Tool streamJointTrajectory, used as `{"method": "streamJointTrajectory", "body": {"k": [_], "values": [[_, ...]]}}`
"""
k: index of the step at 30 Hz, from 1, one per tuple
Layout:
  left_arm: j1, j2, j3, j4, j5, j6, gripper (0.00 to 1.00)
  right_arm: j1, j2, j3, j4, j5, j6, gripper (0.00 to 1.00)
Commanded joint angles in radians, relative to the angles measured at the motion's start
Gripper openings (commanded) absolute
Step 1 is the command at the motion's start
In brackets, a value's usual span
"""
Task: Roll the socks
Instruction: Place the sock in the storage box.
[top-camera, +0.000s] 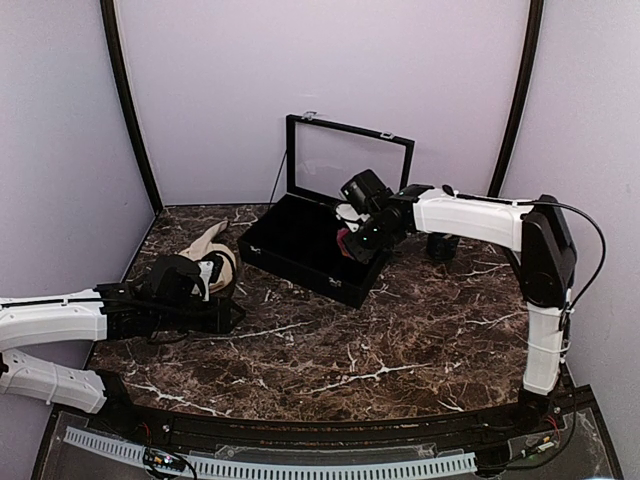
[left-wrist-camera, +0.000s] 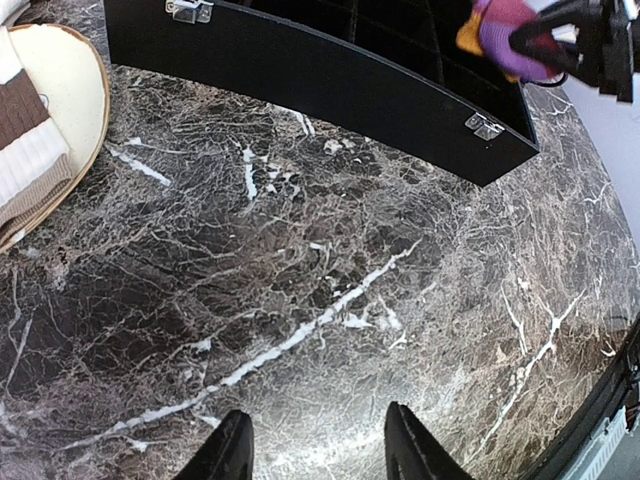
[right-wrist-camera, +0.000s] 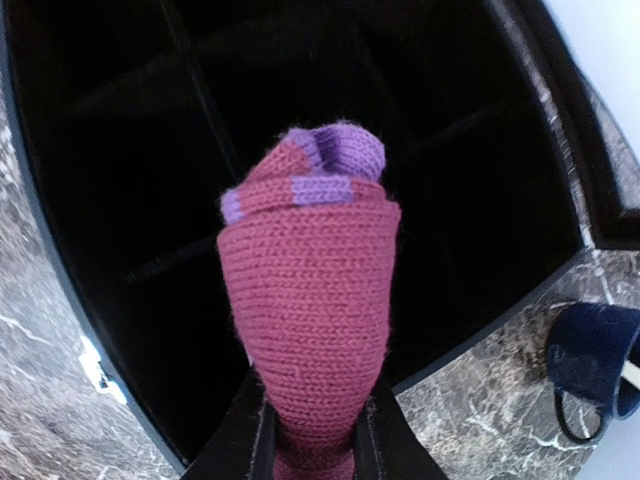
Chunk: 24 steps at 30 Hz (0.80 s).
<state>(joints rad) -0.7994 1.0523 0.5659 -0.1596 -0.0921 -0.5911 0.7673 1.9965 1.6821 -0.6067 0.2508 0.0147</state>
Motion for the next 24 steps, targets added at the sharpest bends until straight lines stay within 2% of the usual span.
{"method": "streamJointTrajectory", "body": {"k": [1,8,24], "values": [[0.002,-0.005,0.009,-0.009,-0.015,-0.018,0.47,0.002,-0.023,-0.068,0.018,-0.019,0.002,0.0],[0.002,-0.005,0.008,-0.008,-0.016,-0.022,0.46,0.009,0.012,-0.081,-0.014,-0.073,0.004,0.0],[0.002,0.024,0.018,0.005,-0.022,0.0,0.46,0.009,0.168,0.038,-0.103,-0.153,0.027,0.0]]}}
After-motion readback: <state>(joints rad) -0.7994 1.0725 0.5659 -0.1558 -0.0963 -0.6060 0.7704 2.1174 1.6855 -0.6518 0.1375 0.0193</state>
